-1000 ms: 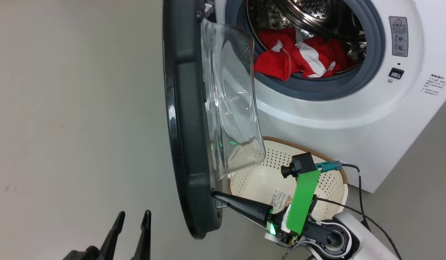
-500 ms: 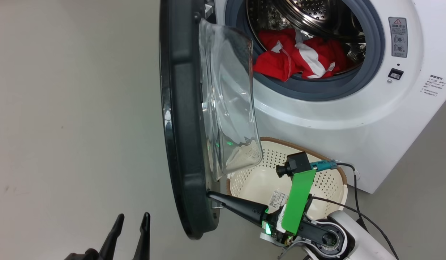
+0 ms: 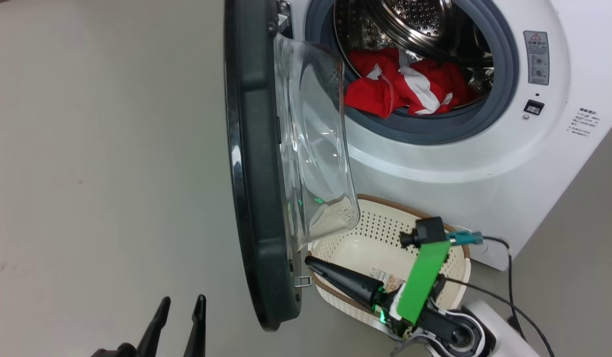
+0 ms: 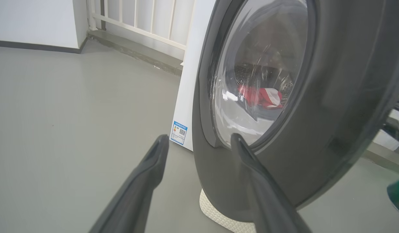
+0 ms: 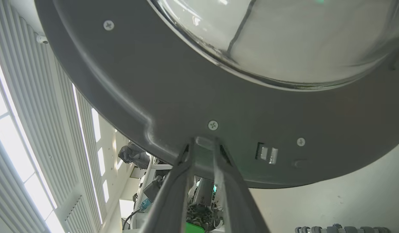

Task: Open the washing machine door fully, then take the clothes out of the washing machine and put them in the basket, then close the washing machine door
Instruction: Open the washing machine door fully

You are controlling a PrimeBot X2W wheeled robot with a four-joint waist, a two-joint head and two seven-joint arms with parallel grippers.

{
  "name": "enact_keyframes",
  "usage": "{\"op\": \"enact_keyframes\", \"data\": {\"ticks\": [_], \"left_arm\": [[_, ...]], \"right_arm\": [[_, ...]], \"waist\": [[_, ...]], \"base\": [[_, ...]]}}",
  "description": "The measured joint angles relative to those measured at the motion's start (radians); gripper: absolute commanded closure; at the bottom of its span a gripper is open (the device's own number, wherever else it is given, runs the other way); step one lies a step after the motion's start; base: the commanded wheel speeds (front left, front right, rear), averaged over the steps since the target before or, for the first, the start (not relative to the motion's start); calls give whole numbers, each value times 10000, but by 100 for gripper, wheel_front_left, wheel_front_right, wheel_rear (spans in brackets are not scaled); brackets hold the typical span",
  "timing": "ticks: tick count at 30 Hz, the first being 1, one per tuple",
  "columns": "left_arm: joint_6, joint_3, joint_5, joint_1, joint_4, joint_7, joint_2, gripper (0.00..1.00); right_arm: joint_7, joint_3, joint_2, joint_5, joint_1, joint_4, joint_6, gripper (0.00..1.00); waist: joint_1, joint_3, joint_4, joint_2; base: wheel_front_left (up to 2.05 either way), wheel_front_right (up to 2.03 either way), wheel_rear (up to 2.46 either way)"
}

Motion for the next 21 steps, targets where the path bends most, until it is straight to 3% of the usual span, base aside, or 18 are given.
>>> {"op": "enact_keyframes", "data": {"ticks": [9, 21], "left_arm": [[-12, -29, 61, 1, 196, 0, 2, 0], [-17, -77, 77, 3, 341, 0, 6, 0]], "right_arm": [[-485, -803, 0, -508, 1024, 169, 0, 0], [-1486, -1177, -491, -1103, 2251, 589, 0, 0]], "waist": [[0, -137, -111, 0], [0, -313, -235, 0]], "base": [[0, 0, 0], [0, 0, 0]]}}
